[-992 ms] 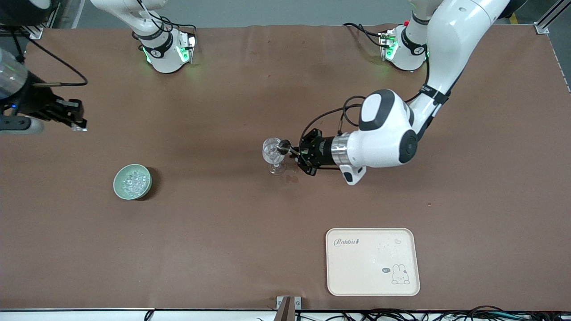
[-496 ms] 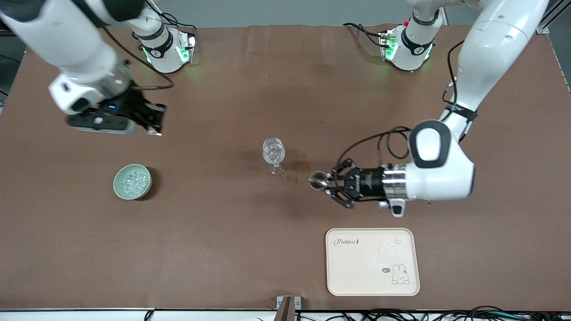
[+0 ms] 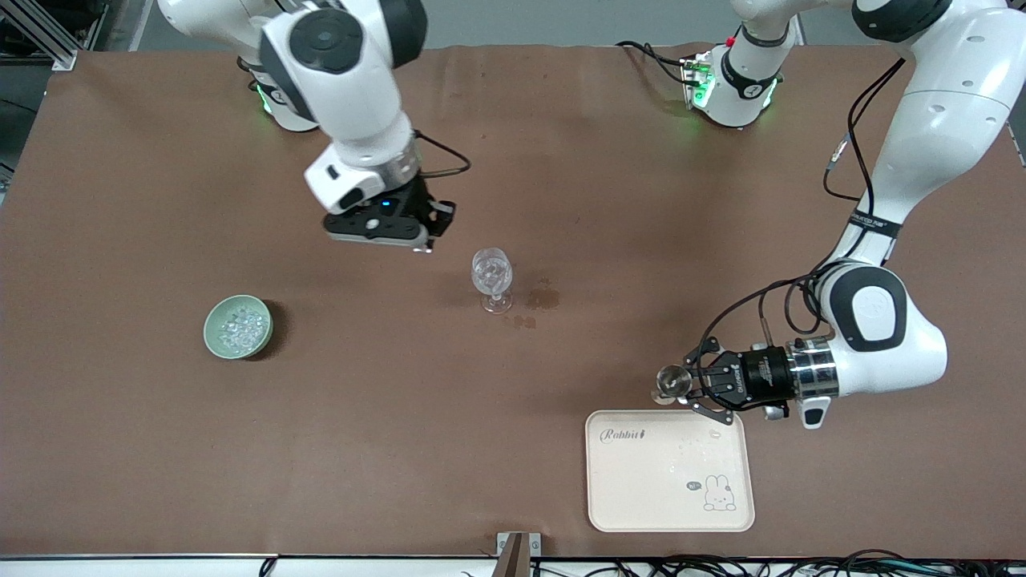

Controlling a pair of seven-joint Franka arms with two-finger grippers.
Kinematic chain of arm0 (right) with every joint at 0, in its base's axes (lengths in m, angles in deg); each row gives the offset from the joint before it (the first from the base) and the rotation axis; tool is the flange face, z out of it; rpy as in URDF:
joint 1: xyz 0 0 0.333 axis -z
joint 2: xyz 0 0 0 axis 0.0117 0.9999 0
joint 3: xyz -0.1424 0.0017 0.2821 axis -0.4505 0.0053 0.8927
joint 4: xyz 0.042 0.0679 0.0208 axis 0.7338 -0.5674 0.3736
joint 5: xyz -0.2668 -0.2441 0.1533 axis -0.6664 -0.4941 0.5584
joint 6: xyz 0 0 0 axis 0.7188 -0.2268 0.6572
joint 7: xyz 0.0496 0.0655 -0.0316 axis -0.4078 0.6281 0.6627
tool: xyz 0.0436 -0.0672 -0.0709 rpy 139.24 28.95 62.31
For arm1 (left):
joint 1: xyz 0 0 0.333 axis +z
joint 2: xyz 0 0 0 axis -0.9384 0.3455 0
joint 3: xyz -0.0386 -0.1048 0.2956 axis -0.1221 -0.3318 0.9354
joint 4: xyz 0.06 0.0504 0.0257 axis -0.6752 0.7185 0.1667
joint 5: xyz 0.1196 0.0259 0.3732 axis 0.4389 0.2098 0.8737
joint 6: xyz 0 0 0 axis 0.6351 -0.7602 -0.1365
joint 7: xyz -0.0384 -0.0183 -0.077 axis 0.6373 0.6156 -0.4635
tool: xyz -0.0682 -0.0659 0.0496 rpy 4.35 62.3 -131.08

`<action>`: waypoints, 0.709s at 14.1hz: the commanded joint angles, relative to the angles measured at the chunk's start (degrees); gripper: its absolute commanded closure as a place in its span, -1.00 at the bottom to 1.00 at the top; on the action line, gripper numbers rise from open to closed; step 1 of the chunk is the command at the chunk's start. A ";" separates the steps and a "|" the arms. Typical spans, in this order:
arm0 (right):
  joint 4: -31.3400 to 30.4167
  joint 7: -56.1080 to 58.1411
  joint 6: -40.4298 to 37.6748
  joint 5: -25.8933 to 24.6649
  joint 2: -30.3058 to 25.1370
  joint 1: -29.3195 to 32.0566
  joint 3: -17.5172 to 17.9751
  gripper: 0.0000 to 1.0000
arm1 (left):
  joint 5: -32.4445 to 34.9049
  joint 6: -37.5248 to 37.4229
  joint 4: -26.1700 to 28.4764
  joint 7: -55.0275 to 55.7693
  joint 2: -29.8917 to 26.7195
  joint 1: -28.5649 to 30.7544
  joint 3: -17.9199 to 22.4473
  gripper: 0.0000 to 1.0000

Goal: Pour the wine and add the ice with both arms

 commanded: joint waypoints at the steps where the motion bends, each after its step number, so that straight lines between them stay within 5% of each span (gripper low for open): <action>1: 1.44 -1.42 0.62 -3.19 3.72 -3.71 -0.67 0.95 | -5.30 -0.67 -4.68 -6.80 7.17 2.05 -0.58 0.99; 10: 1.26 -0.98 7.47 -4.08 9.53 -7.32 -0.67 0.86 | -9.45 10.47 -14.01 -12.98 20.37 1.18 -0.41 0.99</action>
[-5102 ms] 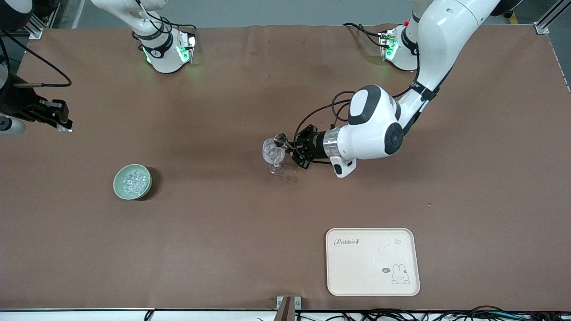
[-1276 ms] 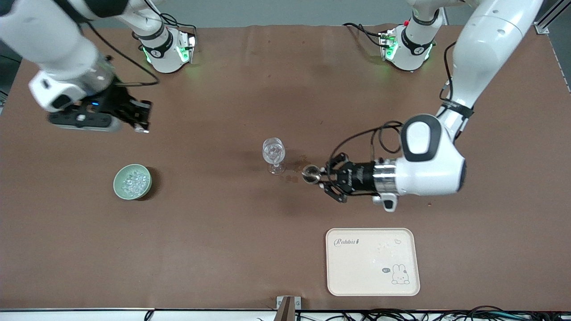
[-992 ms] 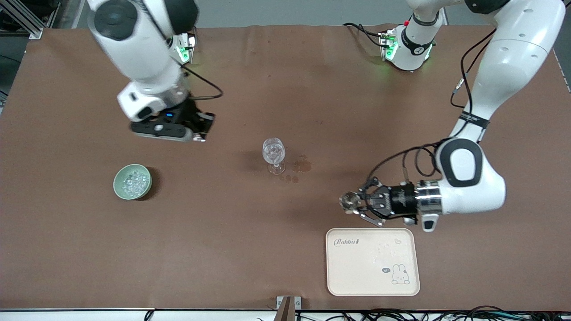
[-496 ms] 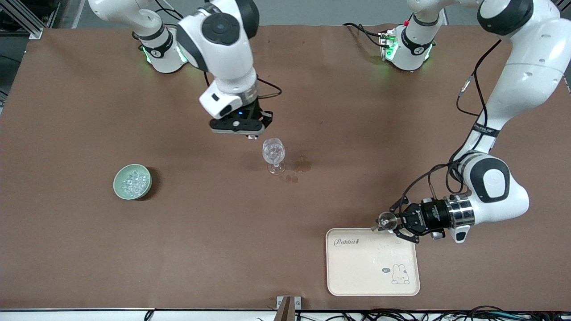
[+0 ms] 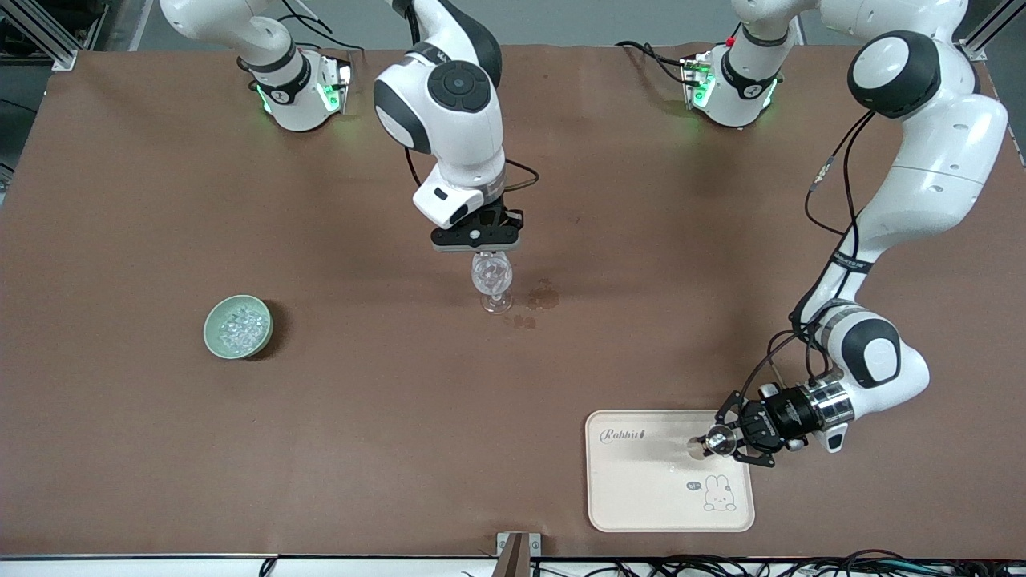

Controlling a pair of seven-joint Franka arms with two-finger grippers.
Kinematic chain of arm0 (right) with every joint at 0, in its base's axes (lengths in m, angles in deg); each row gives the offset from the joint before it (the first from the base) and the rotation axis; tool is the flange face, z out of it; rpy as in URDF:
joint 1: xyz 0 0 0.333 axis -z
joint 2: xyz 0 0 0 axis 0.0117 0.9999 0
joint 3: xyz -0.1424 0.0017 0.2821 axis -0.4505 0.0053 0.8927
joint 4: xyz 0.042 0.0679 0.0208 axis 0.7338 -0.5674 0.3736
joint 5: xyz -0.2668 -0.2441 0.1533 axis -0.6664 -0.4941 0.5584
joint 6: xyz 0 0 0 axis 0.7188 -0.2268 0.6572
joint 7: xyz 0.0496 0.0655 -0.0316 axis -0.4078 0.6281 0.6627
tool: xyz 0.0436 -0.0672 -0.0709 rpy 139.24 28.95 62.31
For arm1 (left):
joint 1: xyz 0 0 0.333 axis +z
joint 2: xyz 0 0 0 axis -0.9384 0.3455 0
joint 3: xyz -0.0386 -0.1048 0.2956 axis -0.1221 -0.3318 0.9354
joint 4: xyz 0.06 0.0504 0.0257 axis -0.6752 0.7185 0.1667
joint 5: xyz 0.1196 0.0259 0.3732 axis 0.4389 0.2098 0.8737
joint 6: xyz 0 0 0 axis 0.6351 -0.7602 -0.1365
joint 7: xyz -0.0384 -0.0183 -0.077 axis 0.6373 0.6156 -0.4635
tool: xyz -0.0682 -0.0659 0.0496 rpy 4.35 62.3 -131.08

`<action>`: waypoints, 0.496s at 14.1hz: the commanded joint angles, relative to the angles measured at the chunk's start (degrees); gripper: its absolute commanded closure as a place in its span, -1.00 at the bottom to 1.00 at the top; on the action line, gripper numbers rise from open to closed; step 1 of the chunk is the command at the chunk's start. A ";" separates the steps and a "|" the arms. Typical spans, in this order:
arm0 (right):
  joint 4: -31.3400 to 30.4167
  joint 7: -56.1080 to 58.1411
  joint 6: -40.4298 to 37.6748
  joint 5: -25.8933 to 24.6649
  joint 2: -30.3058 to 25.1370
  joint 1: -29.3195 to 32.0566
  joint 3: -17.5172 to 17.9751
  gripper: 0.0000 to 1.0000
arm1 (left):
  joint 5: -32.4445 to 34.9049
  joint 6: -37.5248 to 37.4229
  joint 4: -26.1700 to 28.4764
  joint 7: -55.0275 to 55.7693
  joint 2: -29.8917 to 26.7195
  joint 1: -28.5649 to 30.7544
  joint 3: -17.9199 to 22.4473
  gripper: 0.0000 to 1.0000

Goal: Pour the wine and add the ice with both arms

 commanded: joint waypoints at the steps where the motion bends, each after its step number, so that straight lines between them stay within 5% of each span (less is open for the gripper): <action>1: 0.83 -0.38 0.79 -1.01 0.78 -1.11 -0.62 0.84 | -1.63 3.43 -3.45 -0.61 3.89 -1.37 -0.47 0.99; 5: 0.74 -0.20 1.32 -1.01 0.96 -0.58 -0.62 0.18 | -1.63 3.44 -3.71 -0.96 6.01 -1.11 -0.21 0.99; 7: 0.74 -0.20 1.23 -1.18 0.96 -0.76 -0.71 -0.95 | -1.63 3.53 -3.71 -0.96 6.18 -1.19 0.84 0.98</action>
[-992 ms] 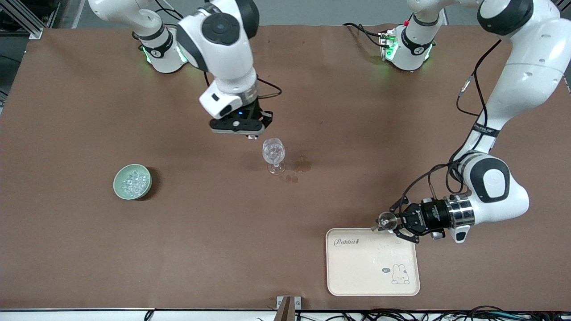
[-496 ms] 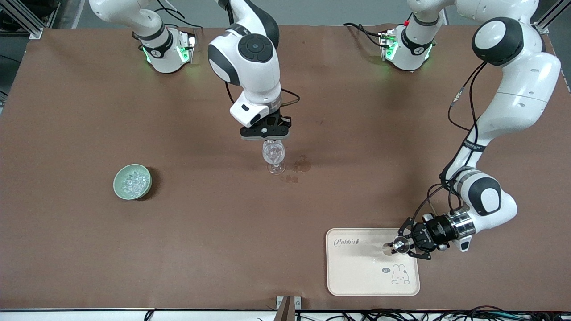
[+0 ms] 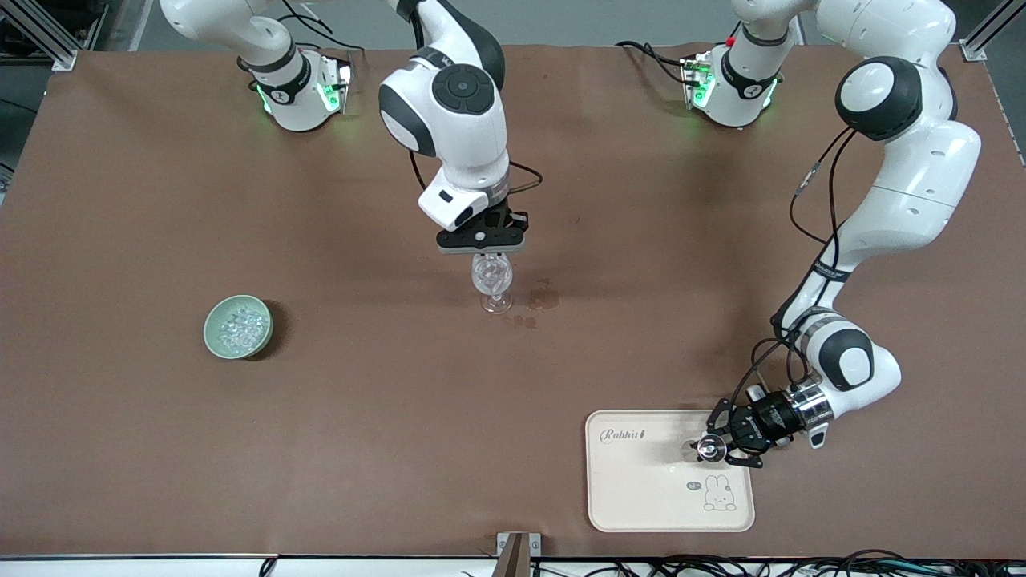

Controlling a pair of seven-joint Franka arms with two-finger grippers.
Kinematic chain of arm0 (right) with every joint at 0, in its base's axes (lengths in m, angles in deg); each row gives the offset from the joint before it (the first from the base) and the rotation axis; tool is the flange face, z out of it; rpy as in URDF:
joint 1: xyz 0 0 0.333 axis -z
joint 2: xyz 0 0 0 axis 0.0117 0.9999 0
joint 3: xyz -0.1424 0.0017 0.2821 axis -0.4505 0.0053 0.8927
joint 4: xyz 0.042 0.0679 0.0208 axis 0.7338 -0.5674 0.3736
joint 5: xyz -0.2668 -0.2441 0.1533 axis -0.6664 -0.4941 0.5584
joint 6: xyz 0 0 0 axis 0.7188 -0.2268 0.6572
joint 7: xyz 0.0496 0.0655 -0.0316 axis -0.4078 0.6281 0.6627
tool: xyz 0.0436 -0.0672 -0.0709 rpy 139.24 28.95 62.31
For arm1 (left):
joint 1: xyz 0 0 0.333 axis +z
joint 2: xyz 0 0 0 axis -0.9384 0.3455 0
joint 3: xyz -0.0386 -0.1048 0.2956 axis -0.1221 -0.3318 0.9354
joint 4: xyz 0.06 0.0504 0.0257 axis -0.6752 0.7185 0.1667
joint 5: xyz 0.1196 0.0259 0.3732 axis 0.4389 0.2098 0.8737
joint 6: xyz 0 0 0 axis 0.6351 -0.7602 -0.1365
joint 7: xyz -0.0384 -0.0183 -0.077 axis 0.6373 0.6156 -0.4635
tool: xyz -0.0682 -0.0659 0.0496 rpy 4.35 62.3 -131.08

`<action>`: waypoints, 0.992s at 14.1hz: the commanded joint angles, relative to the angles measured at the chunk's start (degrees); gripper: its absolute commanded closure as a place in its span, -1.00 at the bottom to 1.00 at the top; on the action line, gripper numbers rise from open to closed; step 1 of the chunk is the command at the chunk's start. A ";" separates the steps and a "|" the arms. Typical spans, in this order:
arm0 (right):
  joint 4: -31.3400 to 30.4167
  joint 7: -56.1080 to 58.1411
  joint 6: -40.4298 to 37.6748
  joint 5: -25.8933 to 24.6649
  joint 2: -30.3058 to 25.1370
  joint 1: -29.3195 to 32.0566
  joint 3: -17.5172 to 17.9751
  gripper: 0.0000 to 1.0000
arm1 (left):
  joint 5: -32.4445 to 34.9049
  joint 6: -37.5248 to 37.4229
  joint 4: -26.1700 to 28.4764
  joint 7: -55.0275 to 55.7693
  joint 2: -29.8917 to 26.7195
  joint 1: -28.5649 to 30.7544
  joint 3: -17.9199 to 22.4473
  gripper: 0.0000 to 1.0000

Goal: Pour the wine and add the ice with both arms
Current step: 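Set the jigger on the white tray while the right gripper withdraws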

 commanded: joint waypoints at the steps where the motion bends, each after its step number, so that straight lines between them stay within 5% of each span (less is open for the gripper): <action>1: 0.78 -0.36 0.05 -1.14 0.32 -0.31 -0.42 -1.00 | -1.70 0.32 -1.56 -0.93 0.69 -0.68 0.89 0.97; 3: 0.78 -0.36 -0.30 -1.14 0.32 0.13 -0.60 -1.00 | -1.62 0.32 -1.30 -0.84 0.69 -0.68 0.98 0.76; 6: 0.78 -0.53 -0.48 -1.14 0.15 0.13 -0.77 -1.00 | -1.62 0.23 -0.95 -0.66 0.60 -0.59 0.98 -0.02; 7: 0.78 -0.71 -0.48 -1.14 -0.03 0.13 -0.77 -1.00 | -1.62 0.23 -0.86 -0.66 0.43 -0.59 1.07 -0.36; 8: 0.78 -0.80 -0.39 -1.14 -0.29 0.13 -0.86 -1.00 | -1.27 0.14 -0.69 -0.92 -0.10 -0.59 1.33 -0.99; 11: 0.78 -0.62 -0.74 -0.97 -2.57 2.66 -2.26 -1.00 | 1.79 -0.38 -0.42 -0.58 -2.73 0.72 2.38 -1.00; 14: 0.69 0.69 -1.36 -0.97 -5.73 8.81 -2.44 -1.00 | 15.82 -4.14 1.07 -0.22 -8.08 3.17 2.74 -1.00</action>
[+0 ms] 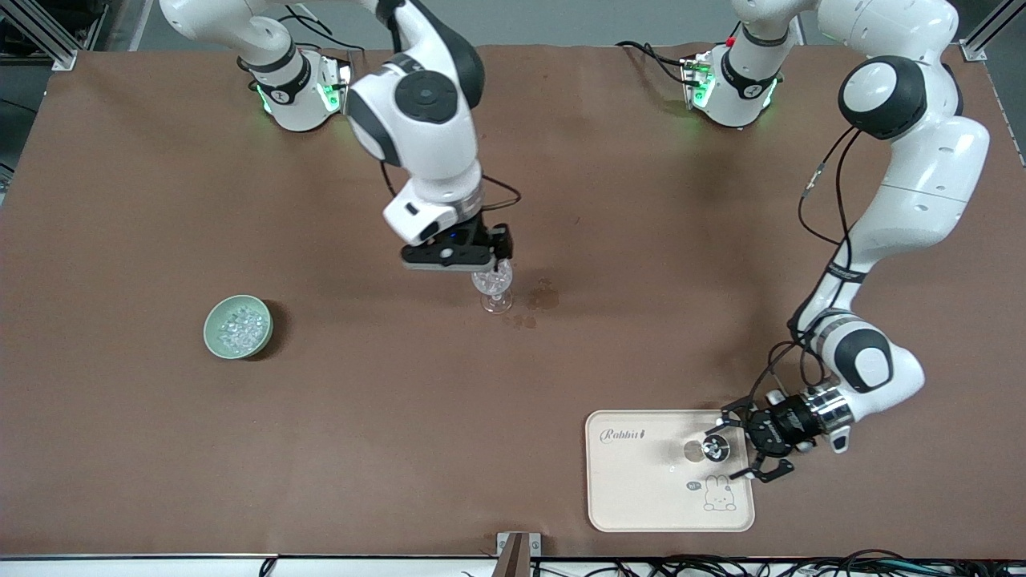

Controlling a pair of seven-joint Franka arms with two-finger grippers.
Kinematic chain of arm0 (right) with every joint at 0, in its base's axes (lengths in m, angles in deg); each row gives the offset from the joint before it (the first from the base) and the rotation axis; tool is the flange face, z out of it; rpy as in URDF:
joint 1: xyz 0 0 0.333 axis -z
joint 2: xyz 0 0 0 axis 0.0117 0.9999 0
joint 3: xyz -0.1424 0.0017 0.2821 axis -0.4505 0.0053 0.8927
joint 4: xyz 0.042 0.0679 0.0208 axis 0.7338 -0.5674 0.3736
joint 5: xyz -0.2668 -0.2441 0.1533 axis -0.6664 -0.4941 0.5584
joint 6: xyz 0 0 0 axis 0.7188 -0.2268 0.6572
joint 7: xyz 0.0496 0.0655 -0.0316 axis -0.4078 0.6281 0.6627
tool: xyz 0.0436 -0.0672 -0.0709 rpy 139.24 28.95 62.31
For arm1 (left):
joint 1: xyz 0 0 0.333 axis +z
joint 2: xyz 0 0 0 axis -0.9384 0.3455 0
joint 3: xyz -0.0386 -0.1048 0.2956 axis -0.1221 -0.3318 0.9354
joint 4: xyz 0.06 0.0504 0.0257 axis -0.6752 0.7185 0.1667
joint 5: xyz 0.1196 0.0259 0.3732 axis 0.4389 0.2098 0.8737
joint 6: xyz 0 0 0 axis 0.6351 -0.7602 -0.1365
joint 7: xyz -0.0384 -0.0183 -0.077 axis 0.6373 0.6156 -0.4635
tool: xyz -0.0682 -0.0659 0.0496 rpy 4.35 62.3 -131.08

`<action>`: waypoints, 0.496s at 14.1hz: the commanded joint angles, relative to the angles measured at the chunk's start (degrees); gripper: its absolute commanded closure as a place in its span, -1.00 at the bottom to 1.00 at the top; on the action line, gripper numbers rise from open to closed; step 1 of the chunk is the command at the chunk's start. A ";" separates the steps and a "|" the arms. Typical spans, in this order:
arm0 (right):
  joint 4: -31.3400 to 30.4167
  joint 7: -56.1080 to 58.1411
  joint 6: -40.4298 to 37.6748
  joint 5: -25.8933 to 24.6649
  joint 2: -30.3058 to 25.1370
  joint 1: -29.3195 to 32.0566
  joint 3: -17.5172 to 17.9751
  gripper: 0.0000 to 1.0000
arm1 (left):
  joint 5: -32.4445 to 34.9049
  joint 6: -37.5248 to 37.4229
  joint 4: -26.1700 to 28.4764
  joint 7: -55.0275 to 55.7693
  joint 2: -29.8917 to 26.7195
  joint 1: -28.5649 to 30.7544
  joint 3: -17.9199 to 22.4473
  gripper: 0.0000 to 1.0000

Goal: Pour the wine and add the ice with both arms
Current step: 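Set the jigger on the white tray while the right gripper withdraws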

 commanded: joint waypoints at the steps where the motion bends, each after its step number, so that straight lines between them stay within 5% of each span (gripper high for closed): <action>1: -1.52 1.70 -2.62 -0.79 -5.20 6.59 0.76 -1.00 | 11.95 -5.96 2.52 0.36 -6.71 2.82 1.13 -1.00; 4: -1.69 9.86 -10.44 -0.44 -9.34 14.05 0.84 -1.00 | 31.80 -15.98 2.17 0.36 -11.19 5.20 0.60 -1.00; 7: -1.70 17.42 -13.35 -0.18 -13.12 22.75 0.84 -1.00 | 43.01 -21.36 2.17 -0.16 -16.46 4.50 -0.36 -1.00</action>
